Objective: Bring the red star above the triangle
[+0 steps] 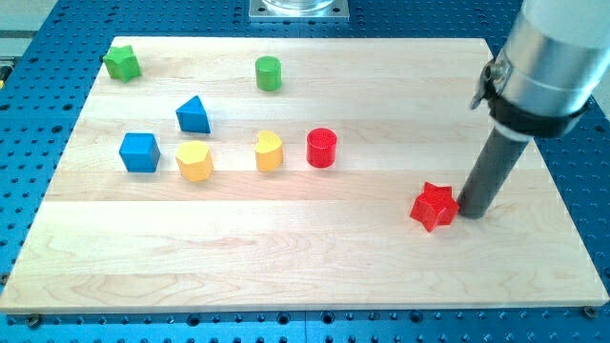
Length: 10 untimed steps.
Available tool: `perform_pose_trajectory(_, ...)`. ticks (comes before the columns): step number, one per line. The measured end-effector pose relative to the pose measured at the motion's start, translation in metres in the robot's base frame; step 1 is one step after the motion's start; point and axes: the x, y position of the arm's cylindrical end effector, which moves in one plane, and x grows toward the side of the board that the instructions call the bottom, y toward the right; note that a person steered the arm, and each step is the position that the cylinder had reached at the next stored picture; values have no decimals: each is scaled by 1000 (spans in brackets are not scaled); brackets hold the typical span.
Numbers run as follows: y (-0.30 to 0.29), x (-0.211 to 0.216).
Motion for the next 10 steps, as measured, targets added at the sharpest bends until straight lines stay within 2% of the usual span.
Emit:
perform_pose_trajectory(1, -41, 12)
perform_pose_trajectory(2, -110, 28)
perform_pose_trajectory(4, -156, 26)
perform_pose_trajectory(5, -123, -4)
perform_pose_trajectory(6, -58, -46)
perform_pose_trajectory(7, -38, -61)
perform_pose_trajectory(8, -55, -15)
perform_pose_trajectory(9, -128, -21)
perform_pose_trajectory(10, -104, -76)
